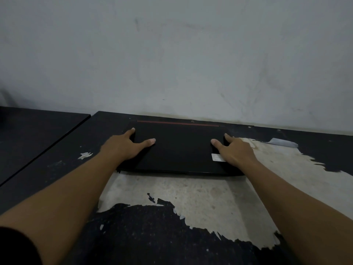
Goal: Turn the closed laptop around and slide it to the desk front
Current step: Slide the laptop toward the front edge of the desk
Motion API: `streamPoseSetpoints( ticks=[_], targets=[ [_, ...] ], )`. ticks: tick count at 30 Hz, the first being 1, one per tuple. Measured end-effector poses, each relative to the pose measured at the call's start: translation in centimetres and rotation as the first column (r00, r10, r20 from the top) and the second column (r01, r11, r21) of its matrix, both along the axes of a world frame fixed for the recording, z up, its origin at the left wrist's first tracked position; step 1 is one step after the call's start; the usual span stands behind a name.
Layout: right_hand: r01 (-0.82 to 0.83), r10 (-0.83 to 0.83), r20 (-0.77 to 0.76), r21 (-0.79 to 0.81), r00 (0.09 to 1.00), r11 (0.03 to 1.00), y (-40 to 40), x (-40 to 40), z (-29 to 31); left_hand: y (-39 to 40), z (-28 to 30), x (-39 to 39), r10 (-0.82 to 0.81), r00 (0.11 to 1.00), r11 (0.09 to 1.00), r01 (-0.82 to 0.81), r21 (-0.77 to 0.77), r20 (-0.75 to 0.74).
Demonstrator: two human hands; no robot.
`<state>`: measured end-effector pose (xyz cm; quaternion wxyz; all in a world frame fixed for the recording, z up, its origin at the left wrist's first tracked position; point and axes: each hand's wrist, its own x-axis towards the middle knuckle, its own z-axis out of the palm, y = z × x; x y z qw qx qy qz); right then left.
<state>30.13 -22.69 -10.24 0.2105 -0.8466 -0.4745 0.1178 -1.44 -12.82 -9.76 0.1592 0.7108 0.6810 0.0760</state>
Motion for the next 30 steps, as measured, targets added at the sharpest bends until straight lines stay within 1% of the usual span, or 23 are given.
streamPoseSetpoints(
  ticks=[3,6,11,17,23,30],
  targets=[
    [0.027,-0.025,-0.037,0.062,0.999,0.998,-0.6,0.1,0.2,-0.7,0.6,0.0,0.029,1.000,0.999,-0.029,0.019,-0.002],
    [0.041,-0.034,-0.081,0.090,0.996,0.995,-1.5,0.3,0.7,-2.0,1.1,-0.1,0.039,0.999,0.999,-0.039,0.038,0.001],
    [0.069,-0.051,-0.124,0.151,0.991,0.986,-4.2,0.3,2.1,-5.3,1.7,-0.5,0.058,0.997,0.997,-0.060,0.047,0.041],
    [0.072,-0.040,-0.128,0.258,0.991,0.964,-10.2,-0.5,4.6,-11.1,4.1,-1.4,0.037,0.996,0.990,-0.048,0.135,0.084],
    [0.072,-0.024,-0.140,0.345,0.990,0.936,-16.7,-1.5,5.7,-16.5,5.7,-3.1,0.011,0.987,0.979,-0.044,0.199,0.163],
    [0.084,-0.034,-0.131,0.398,0.991,0.914,-23.4,-2.8,5.5,-22.3,5.6,-4.8,-0.031,0.969,0.979,-0.020,0.203,0.244]
  ],
)
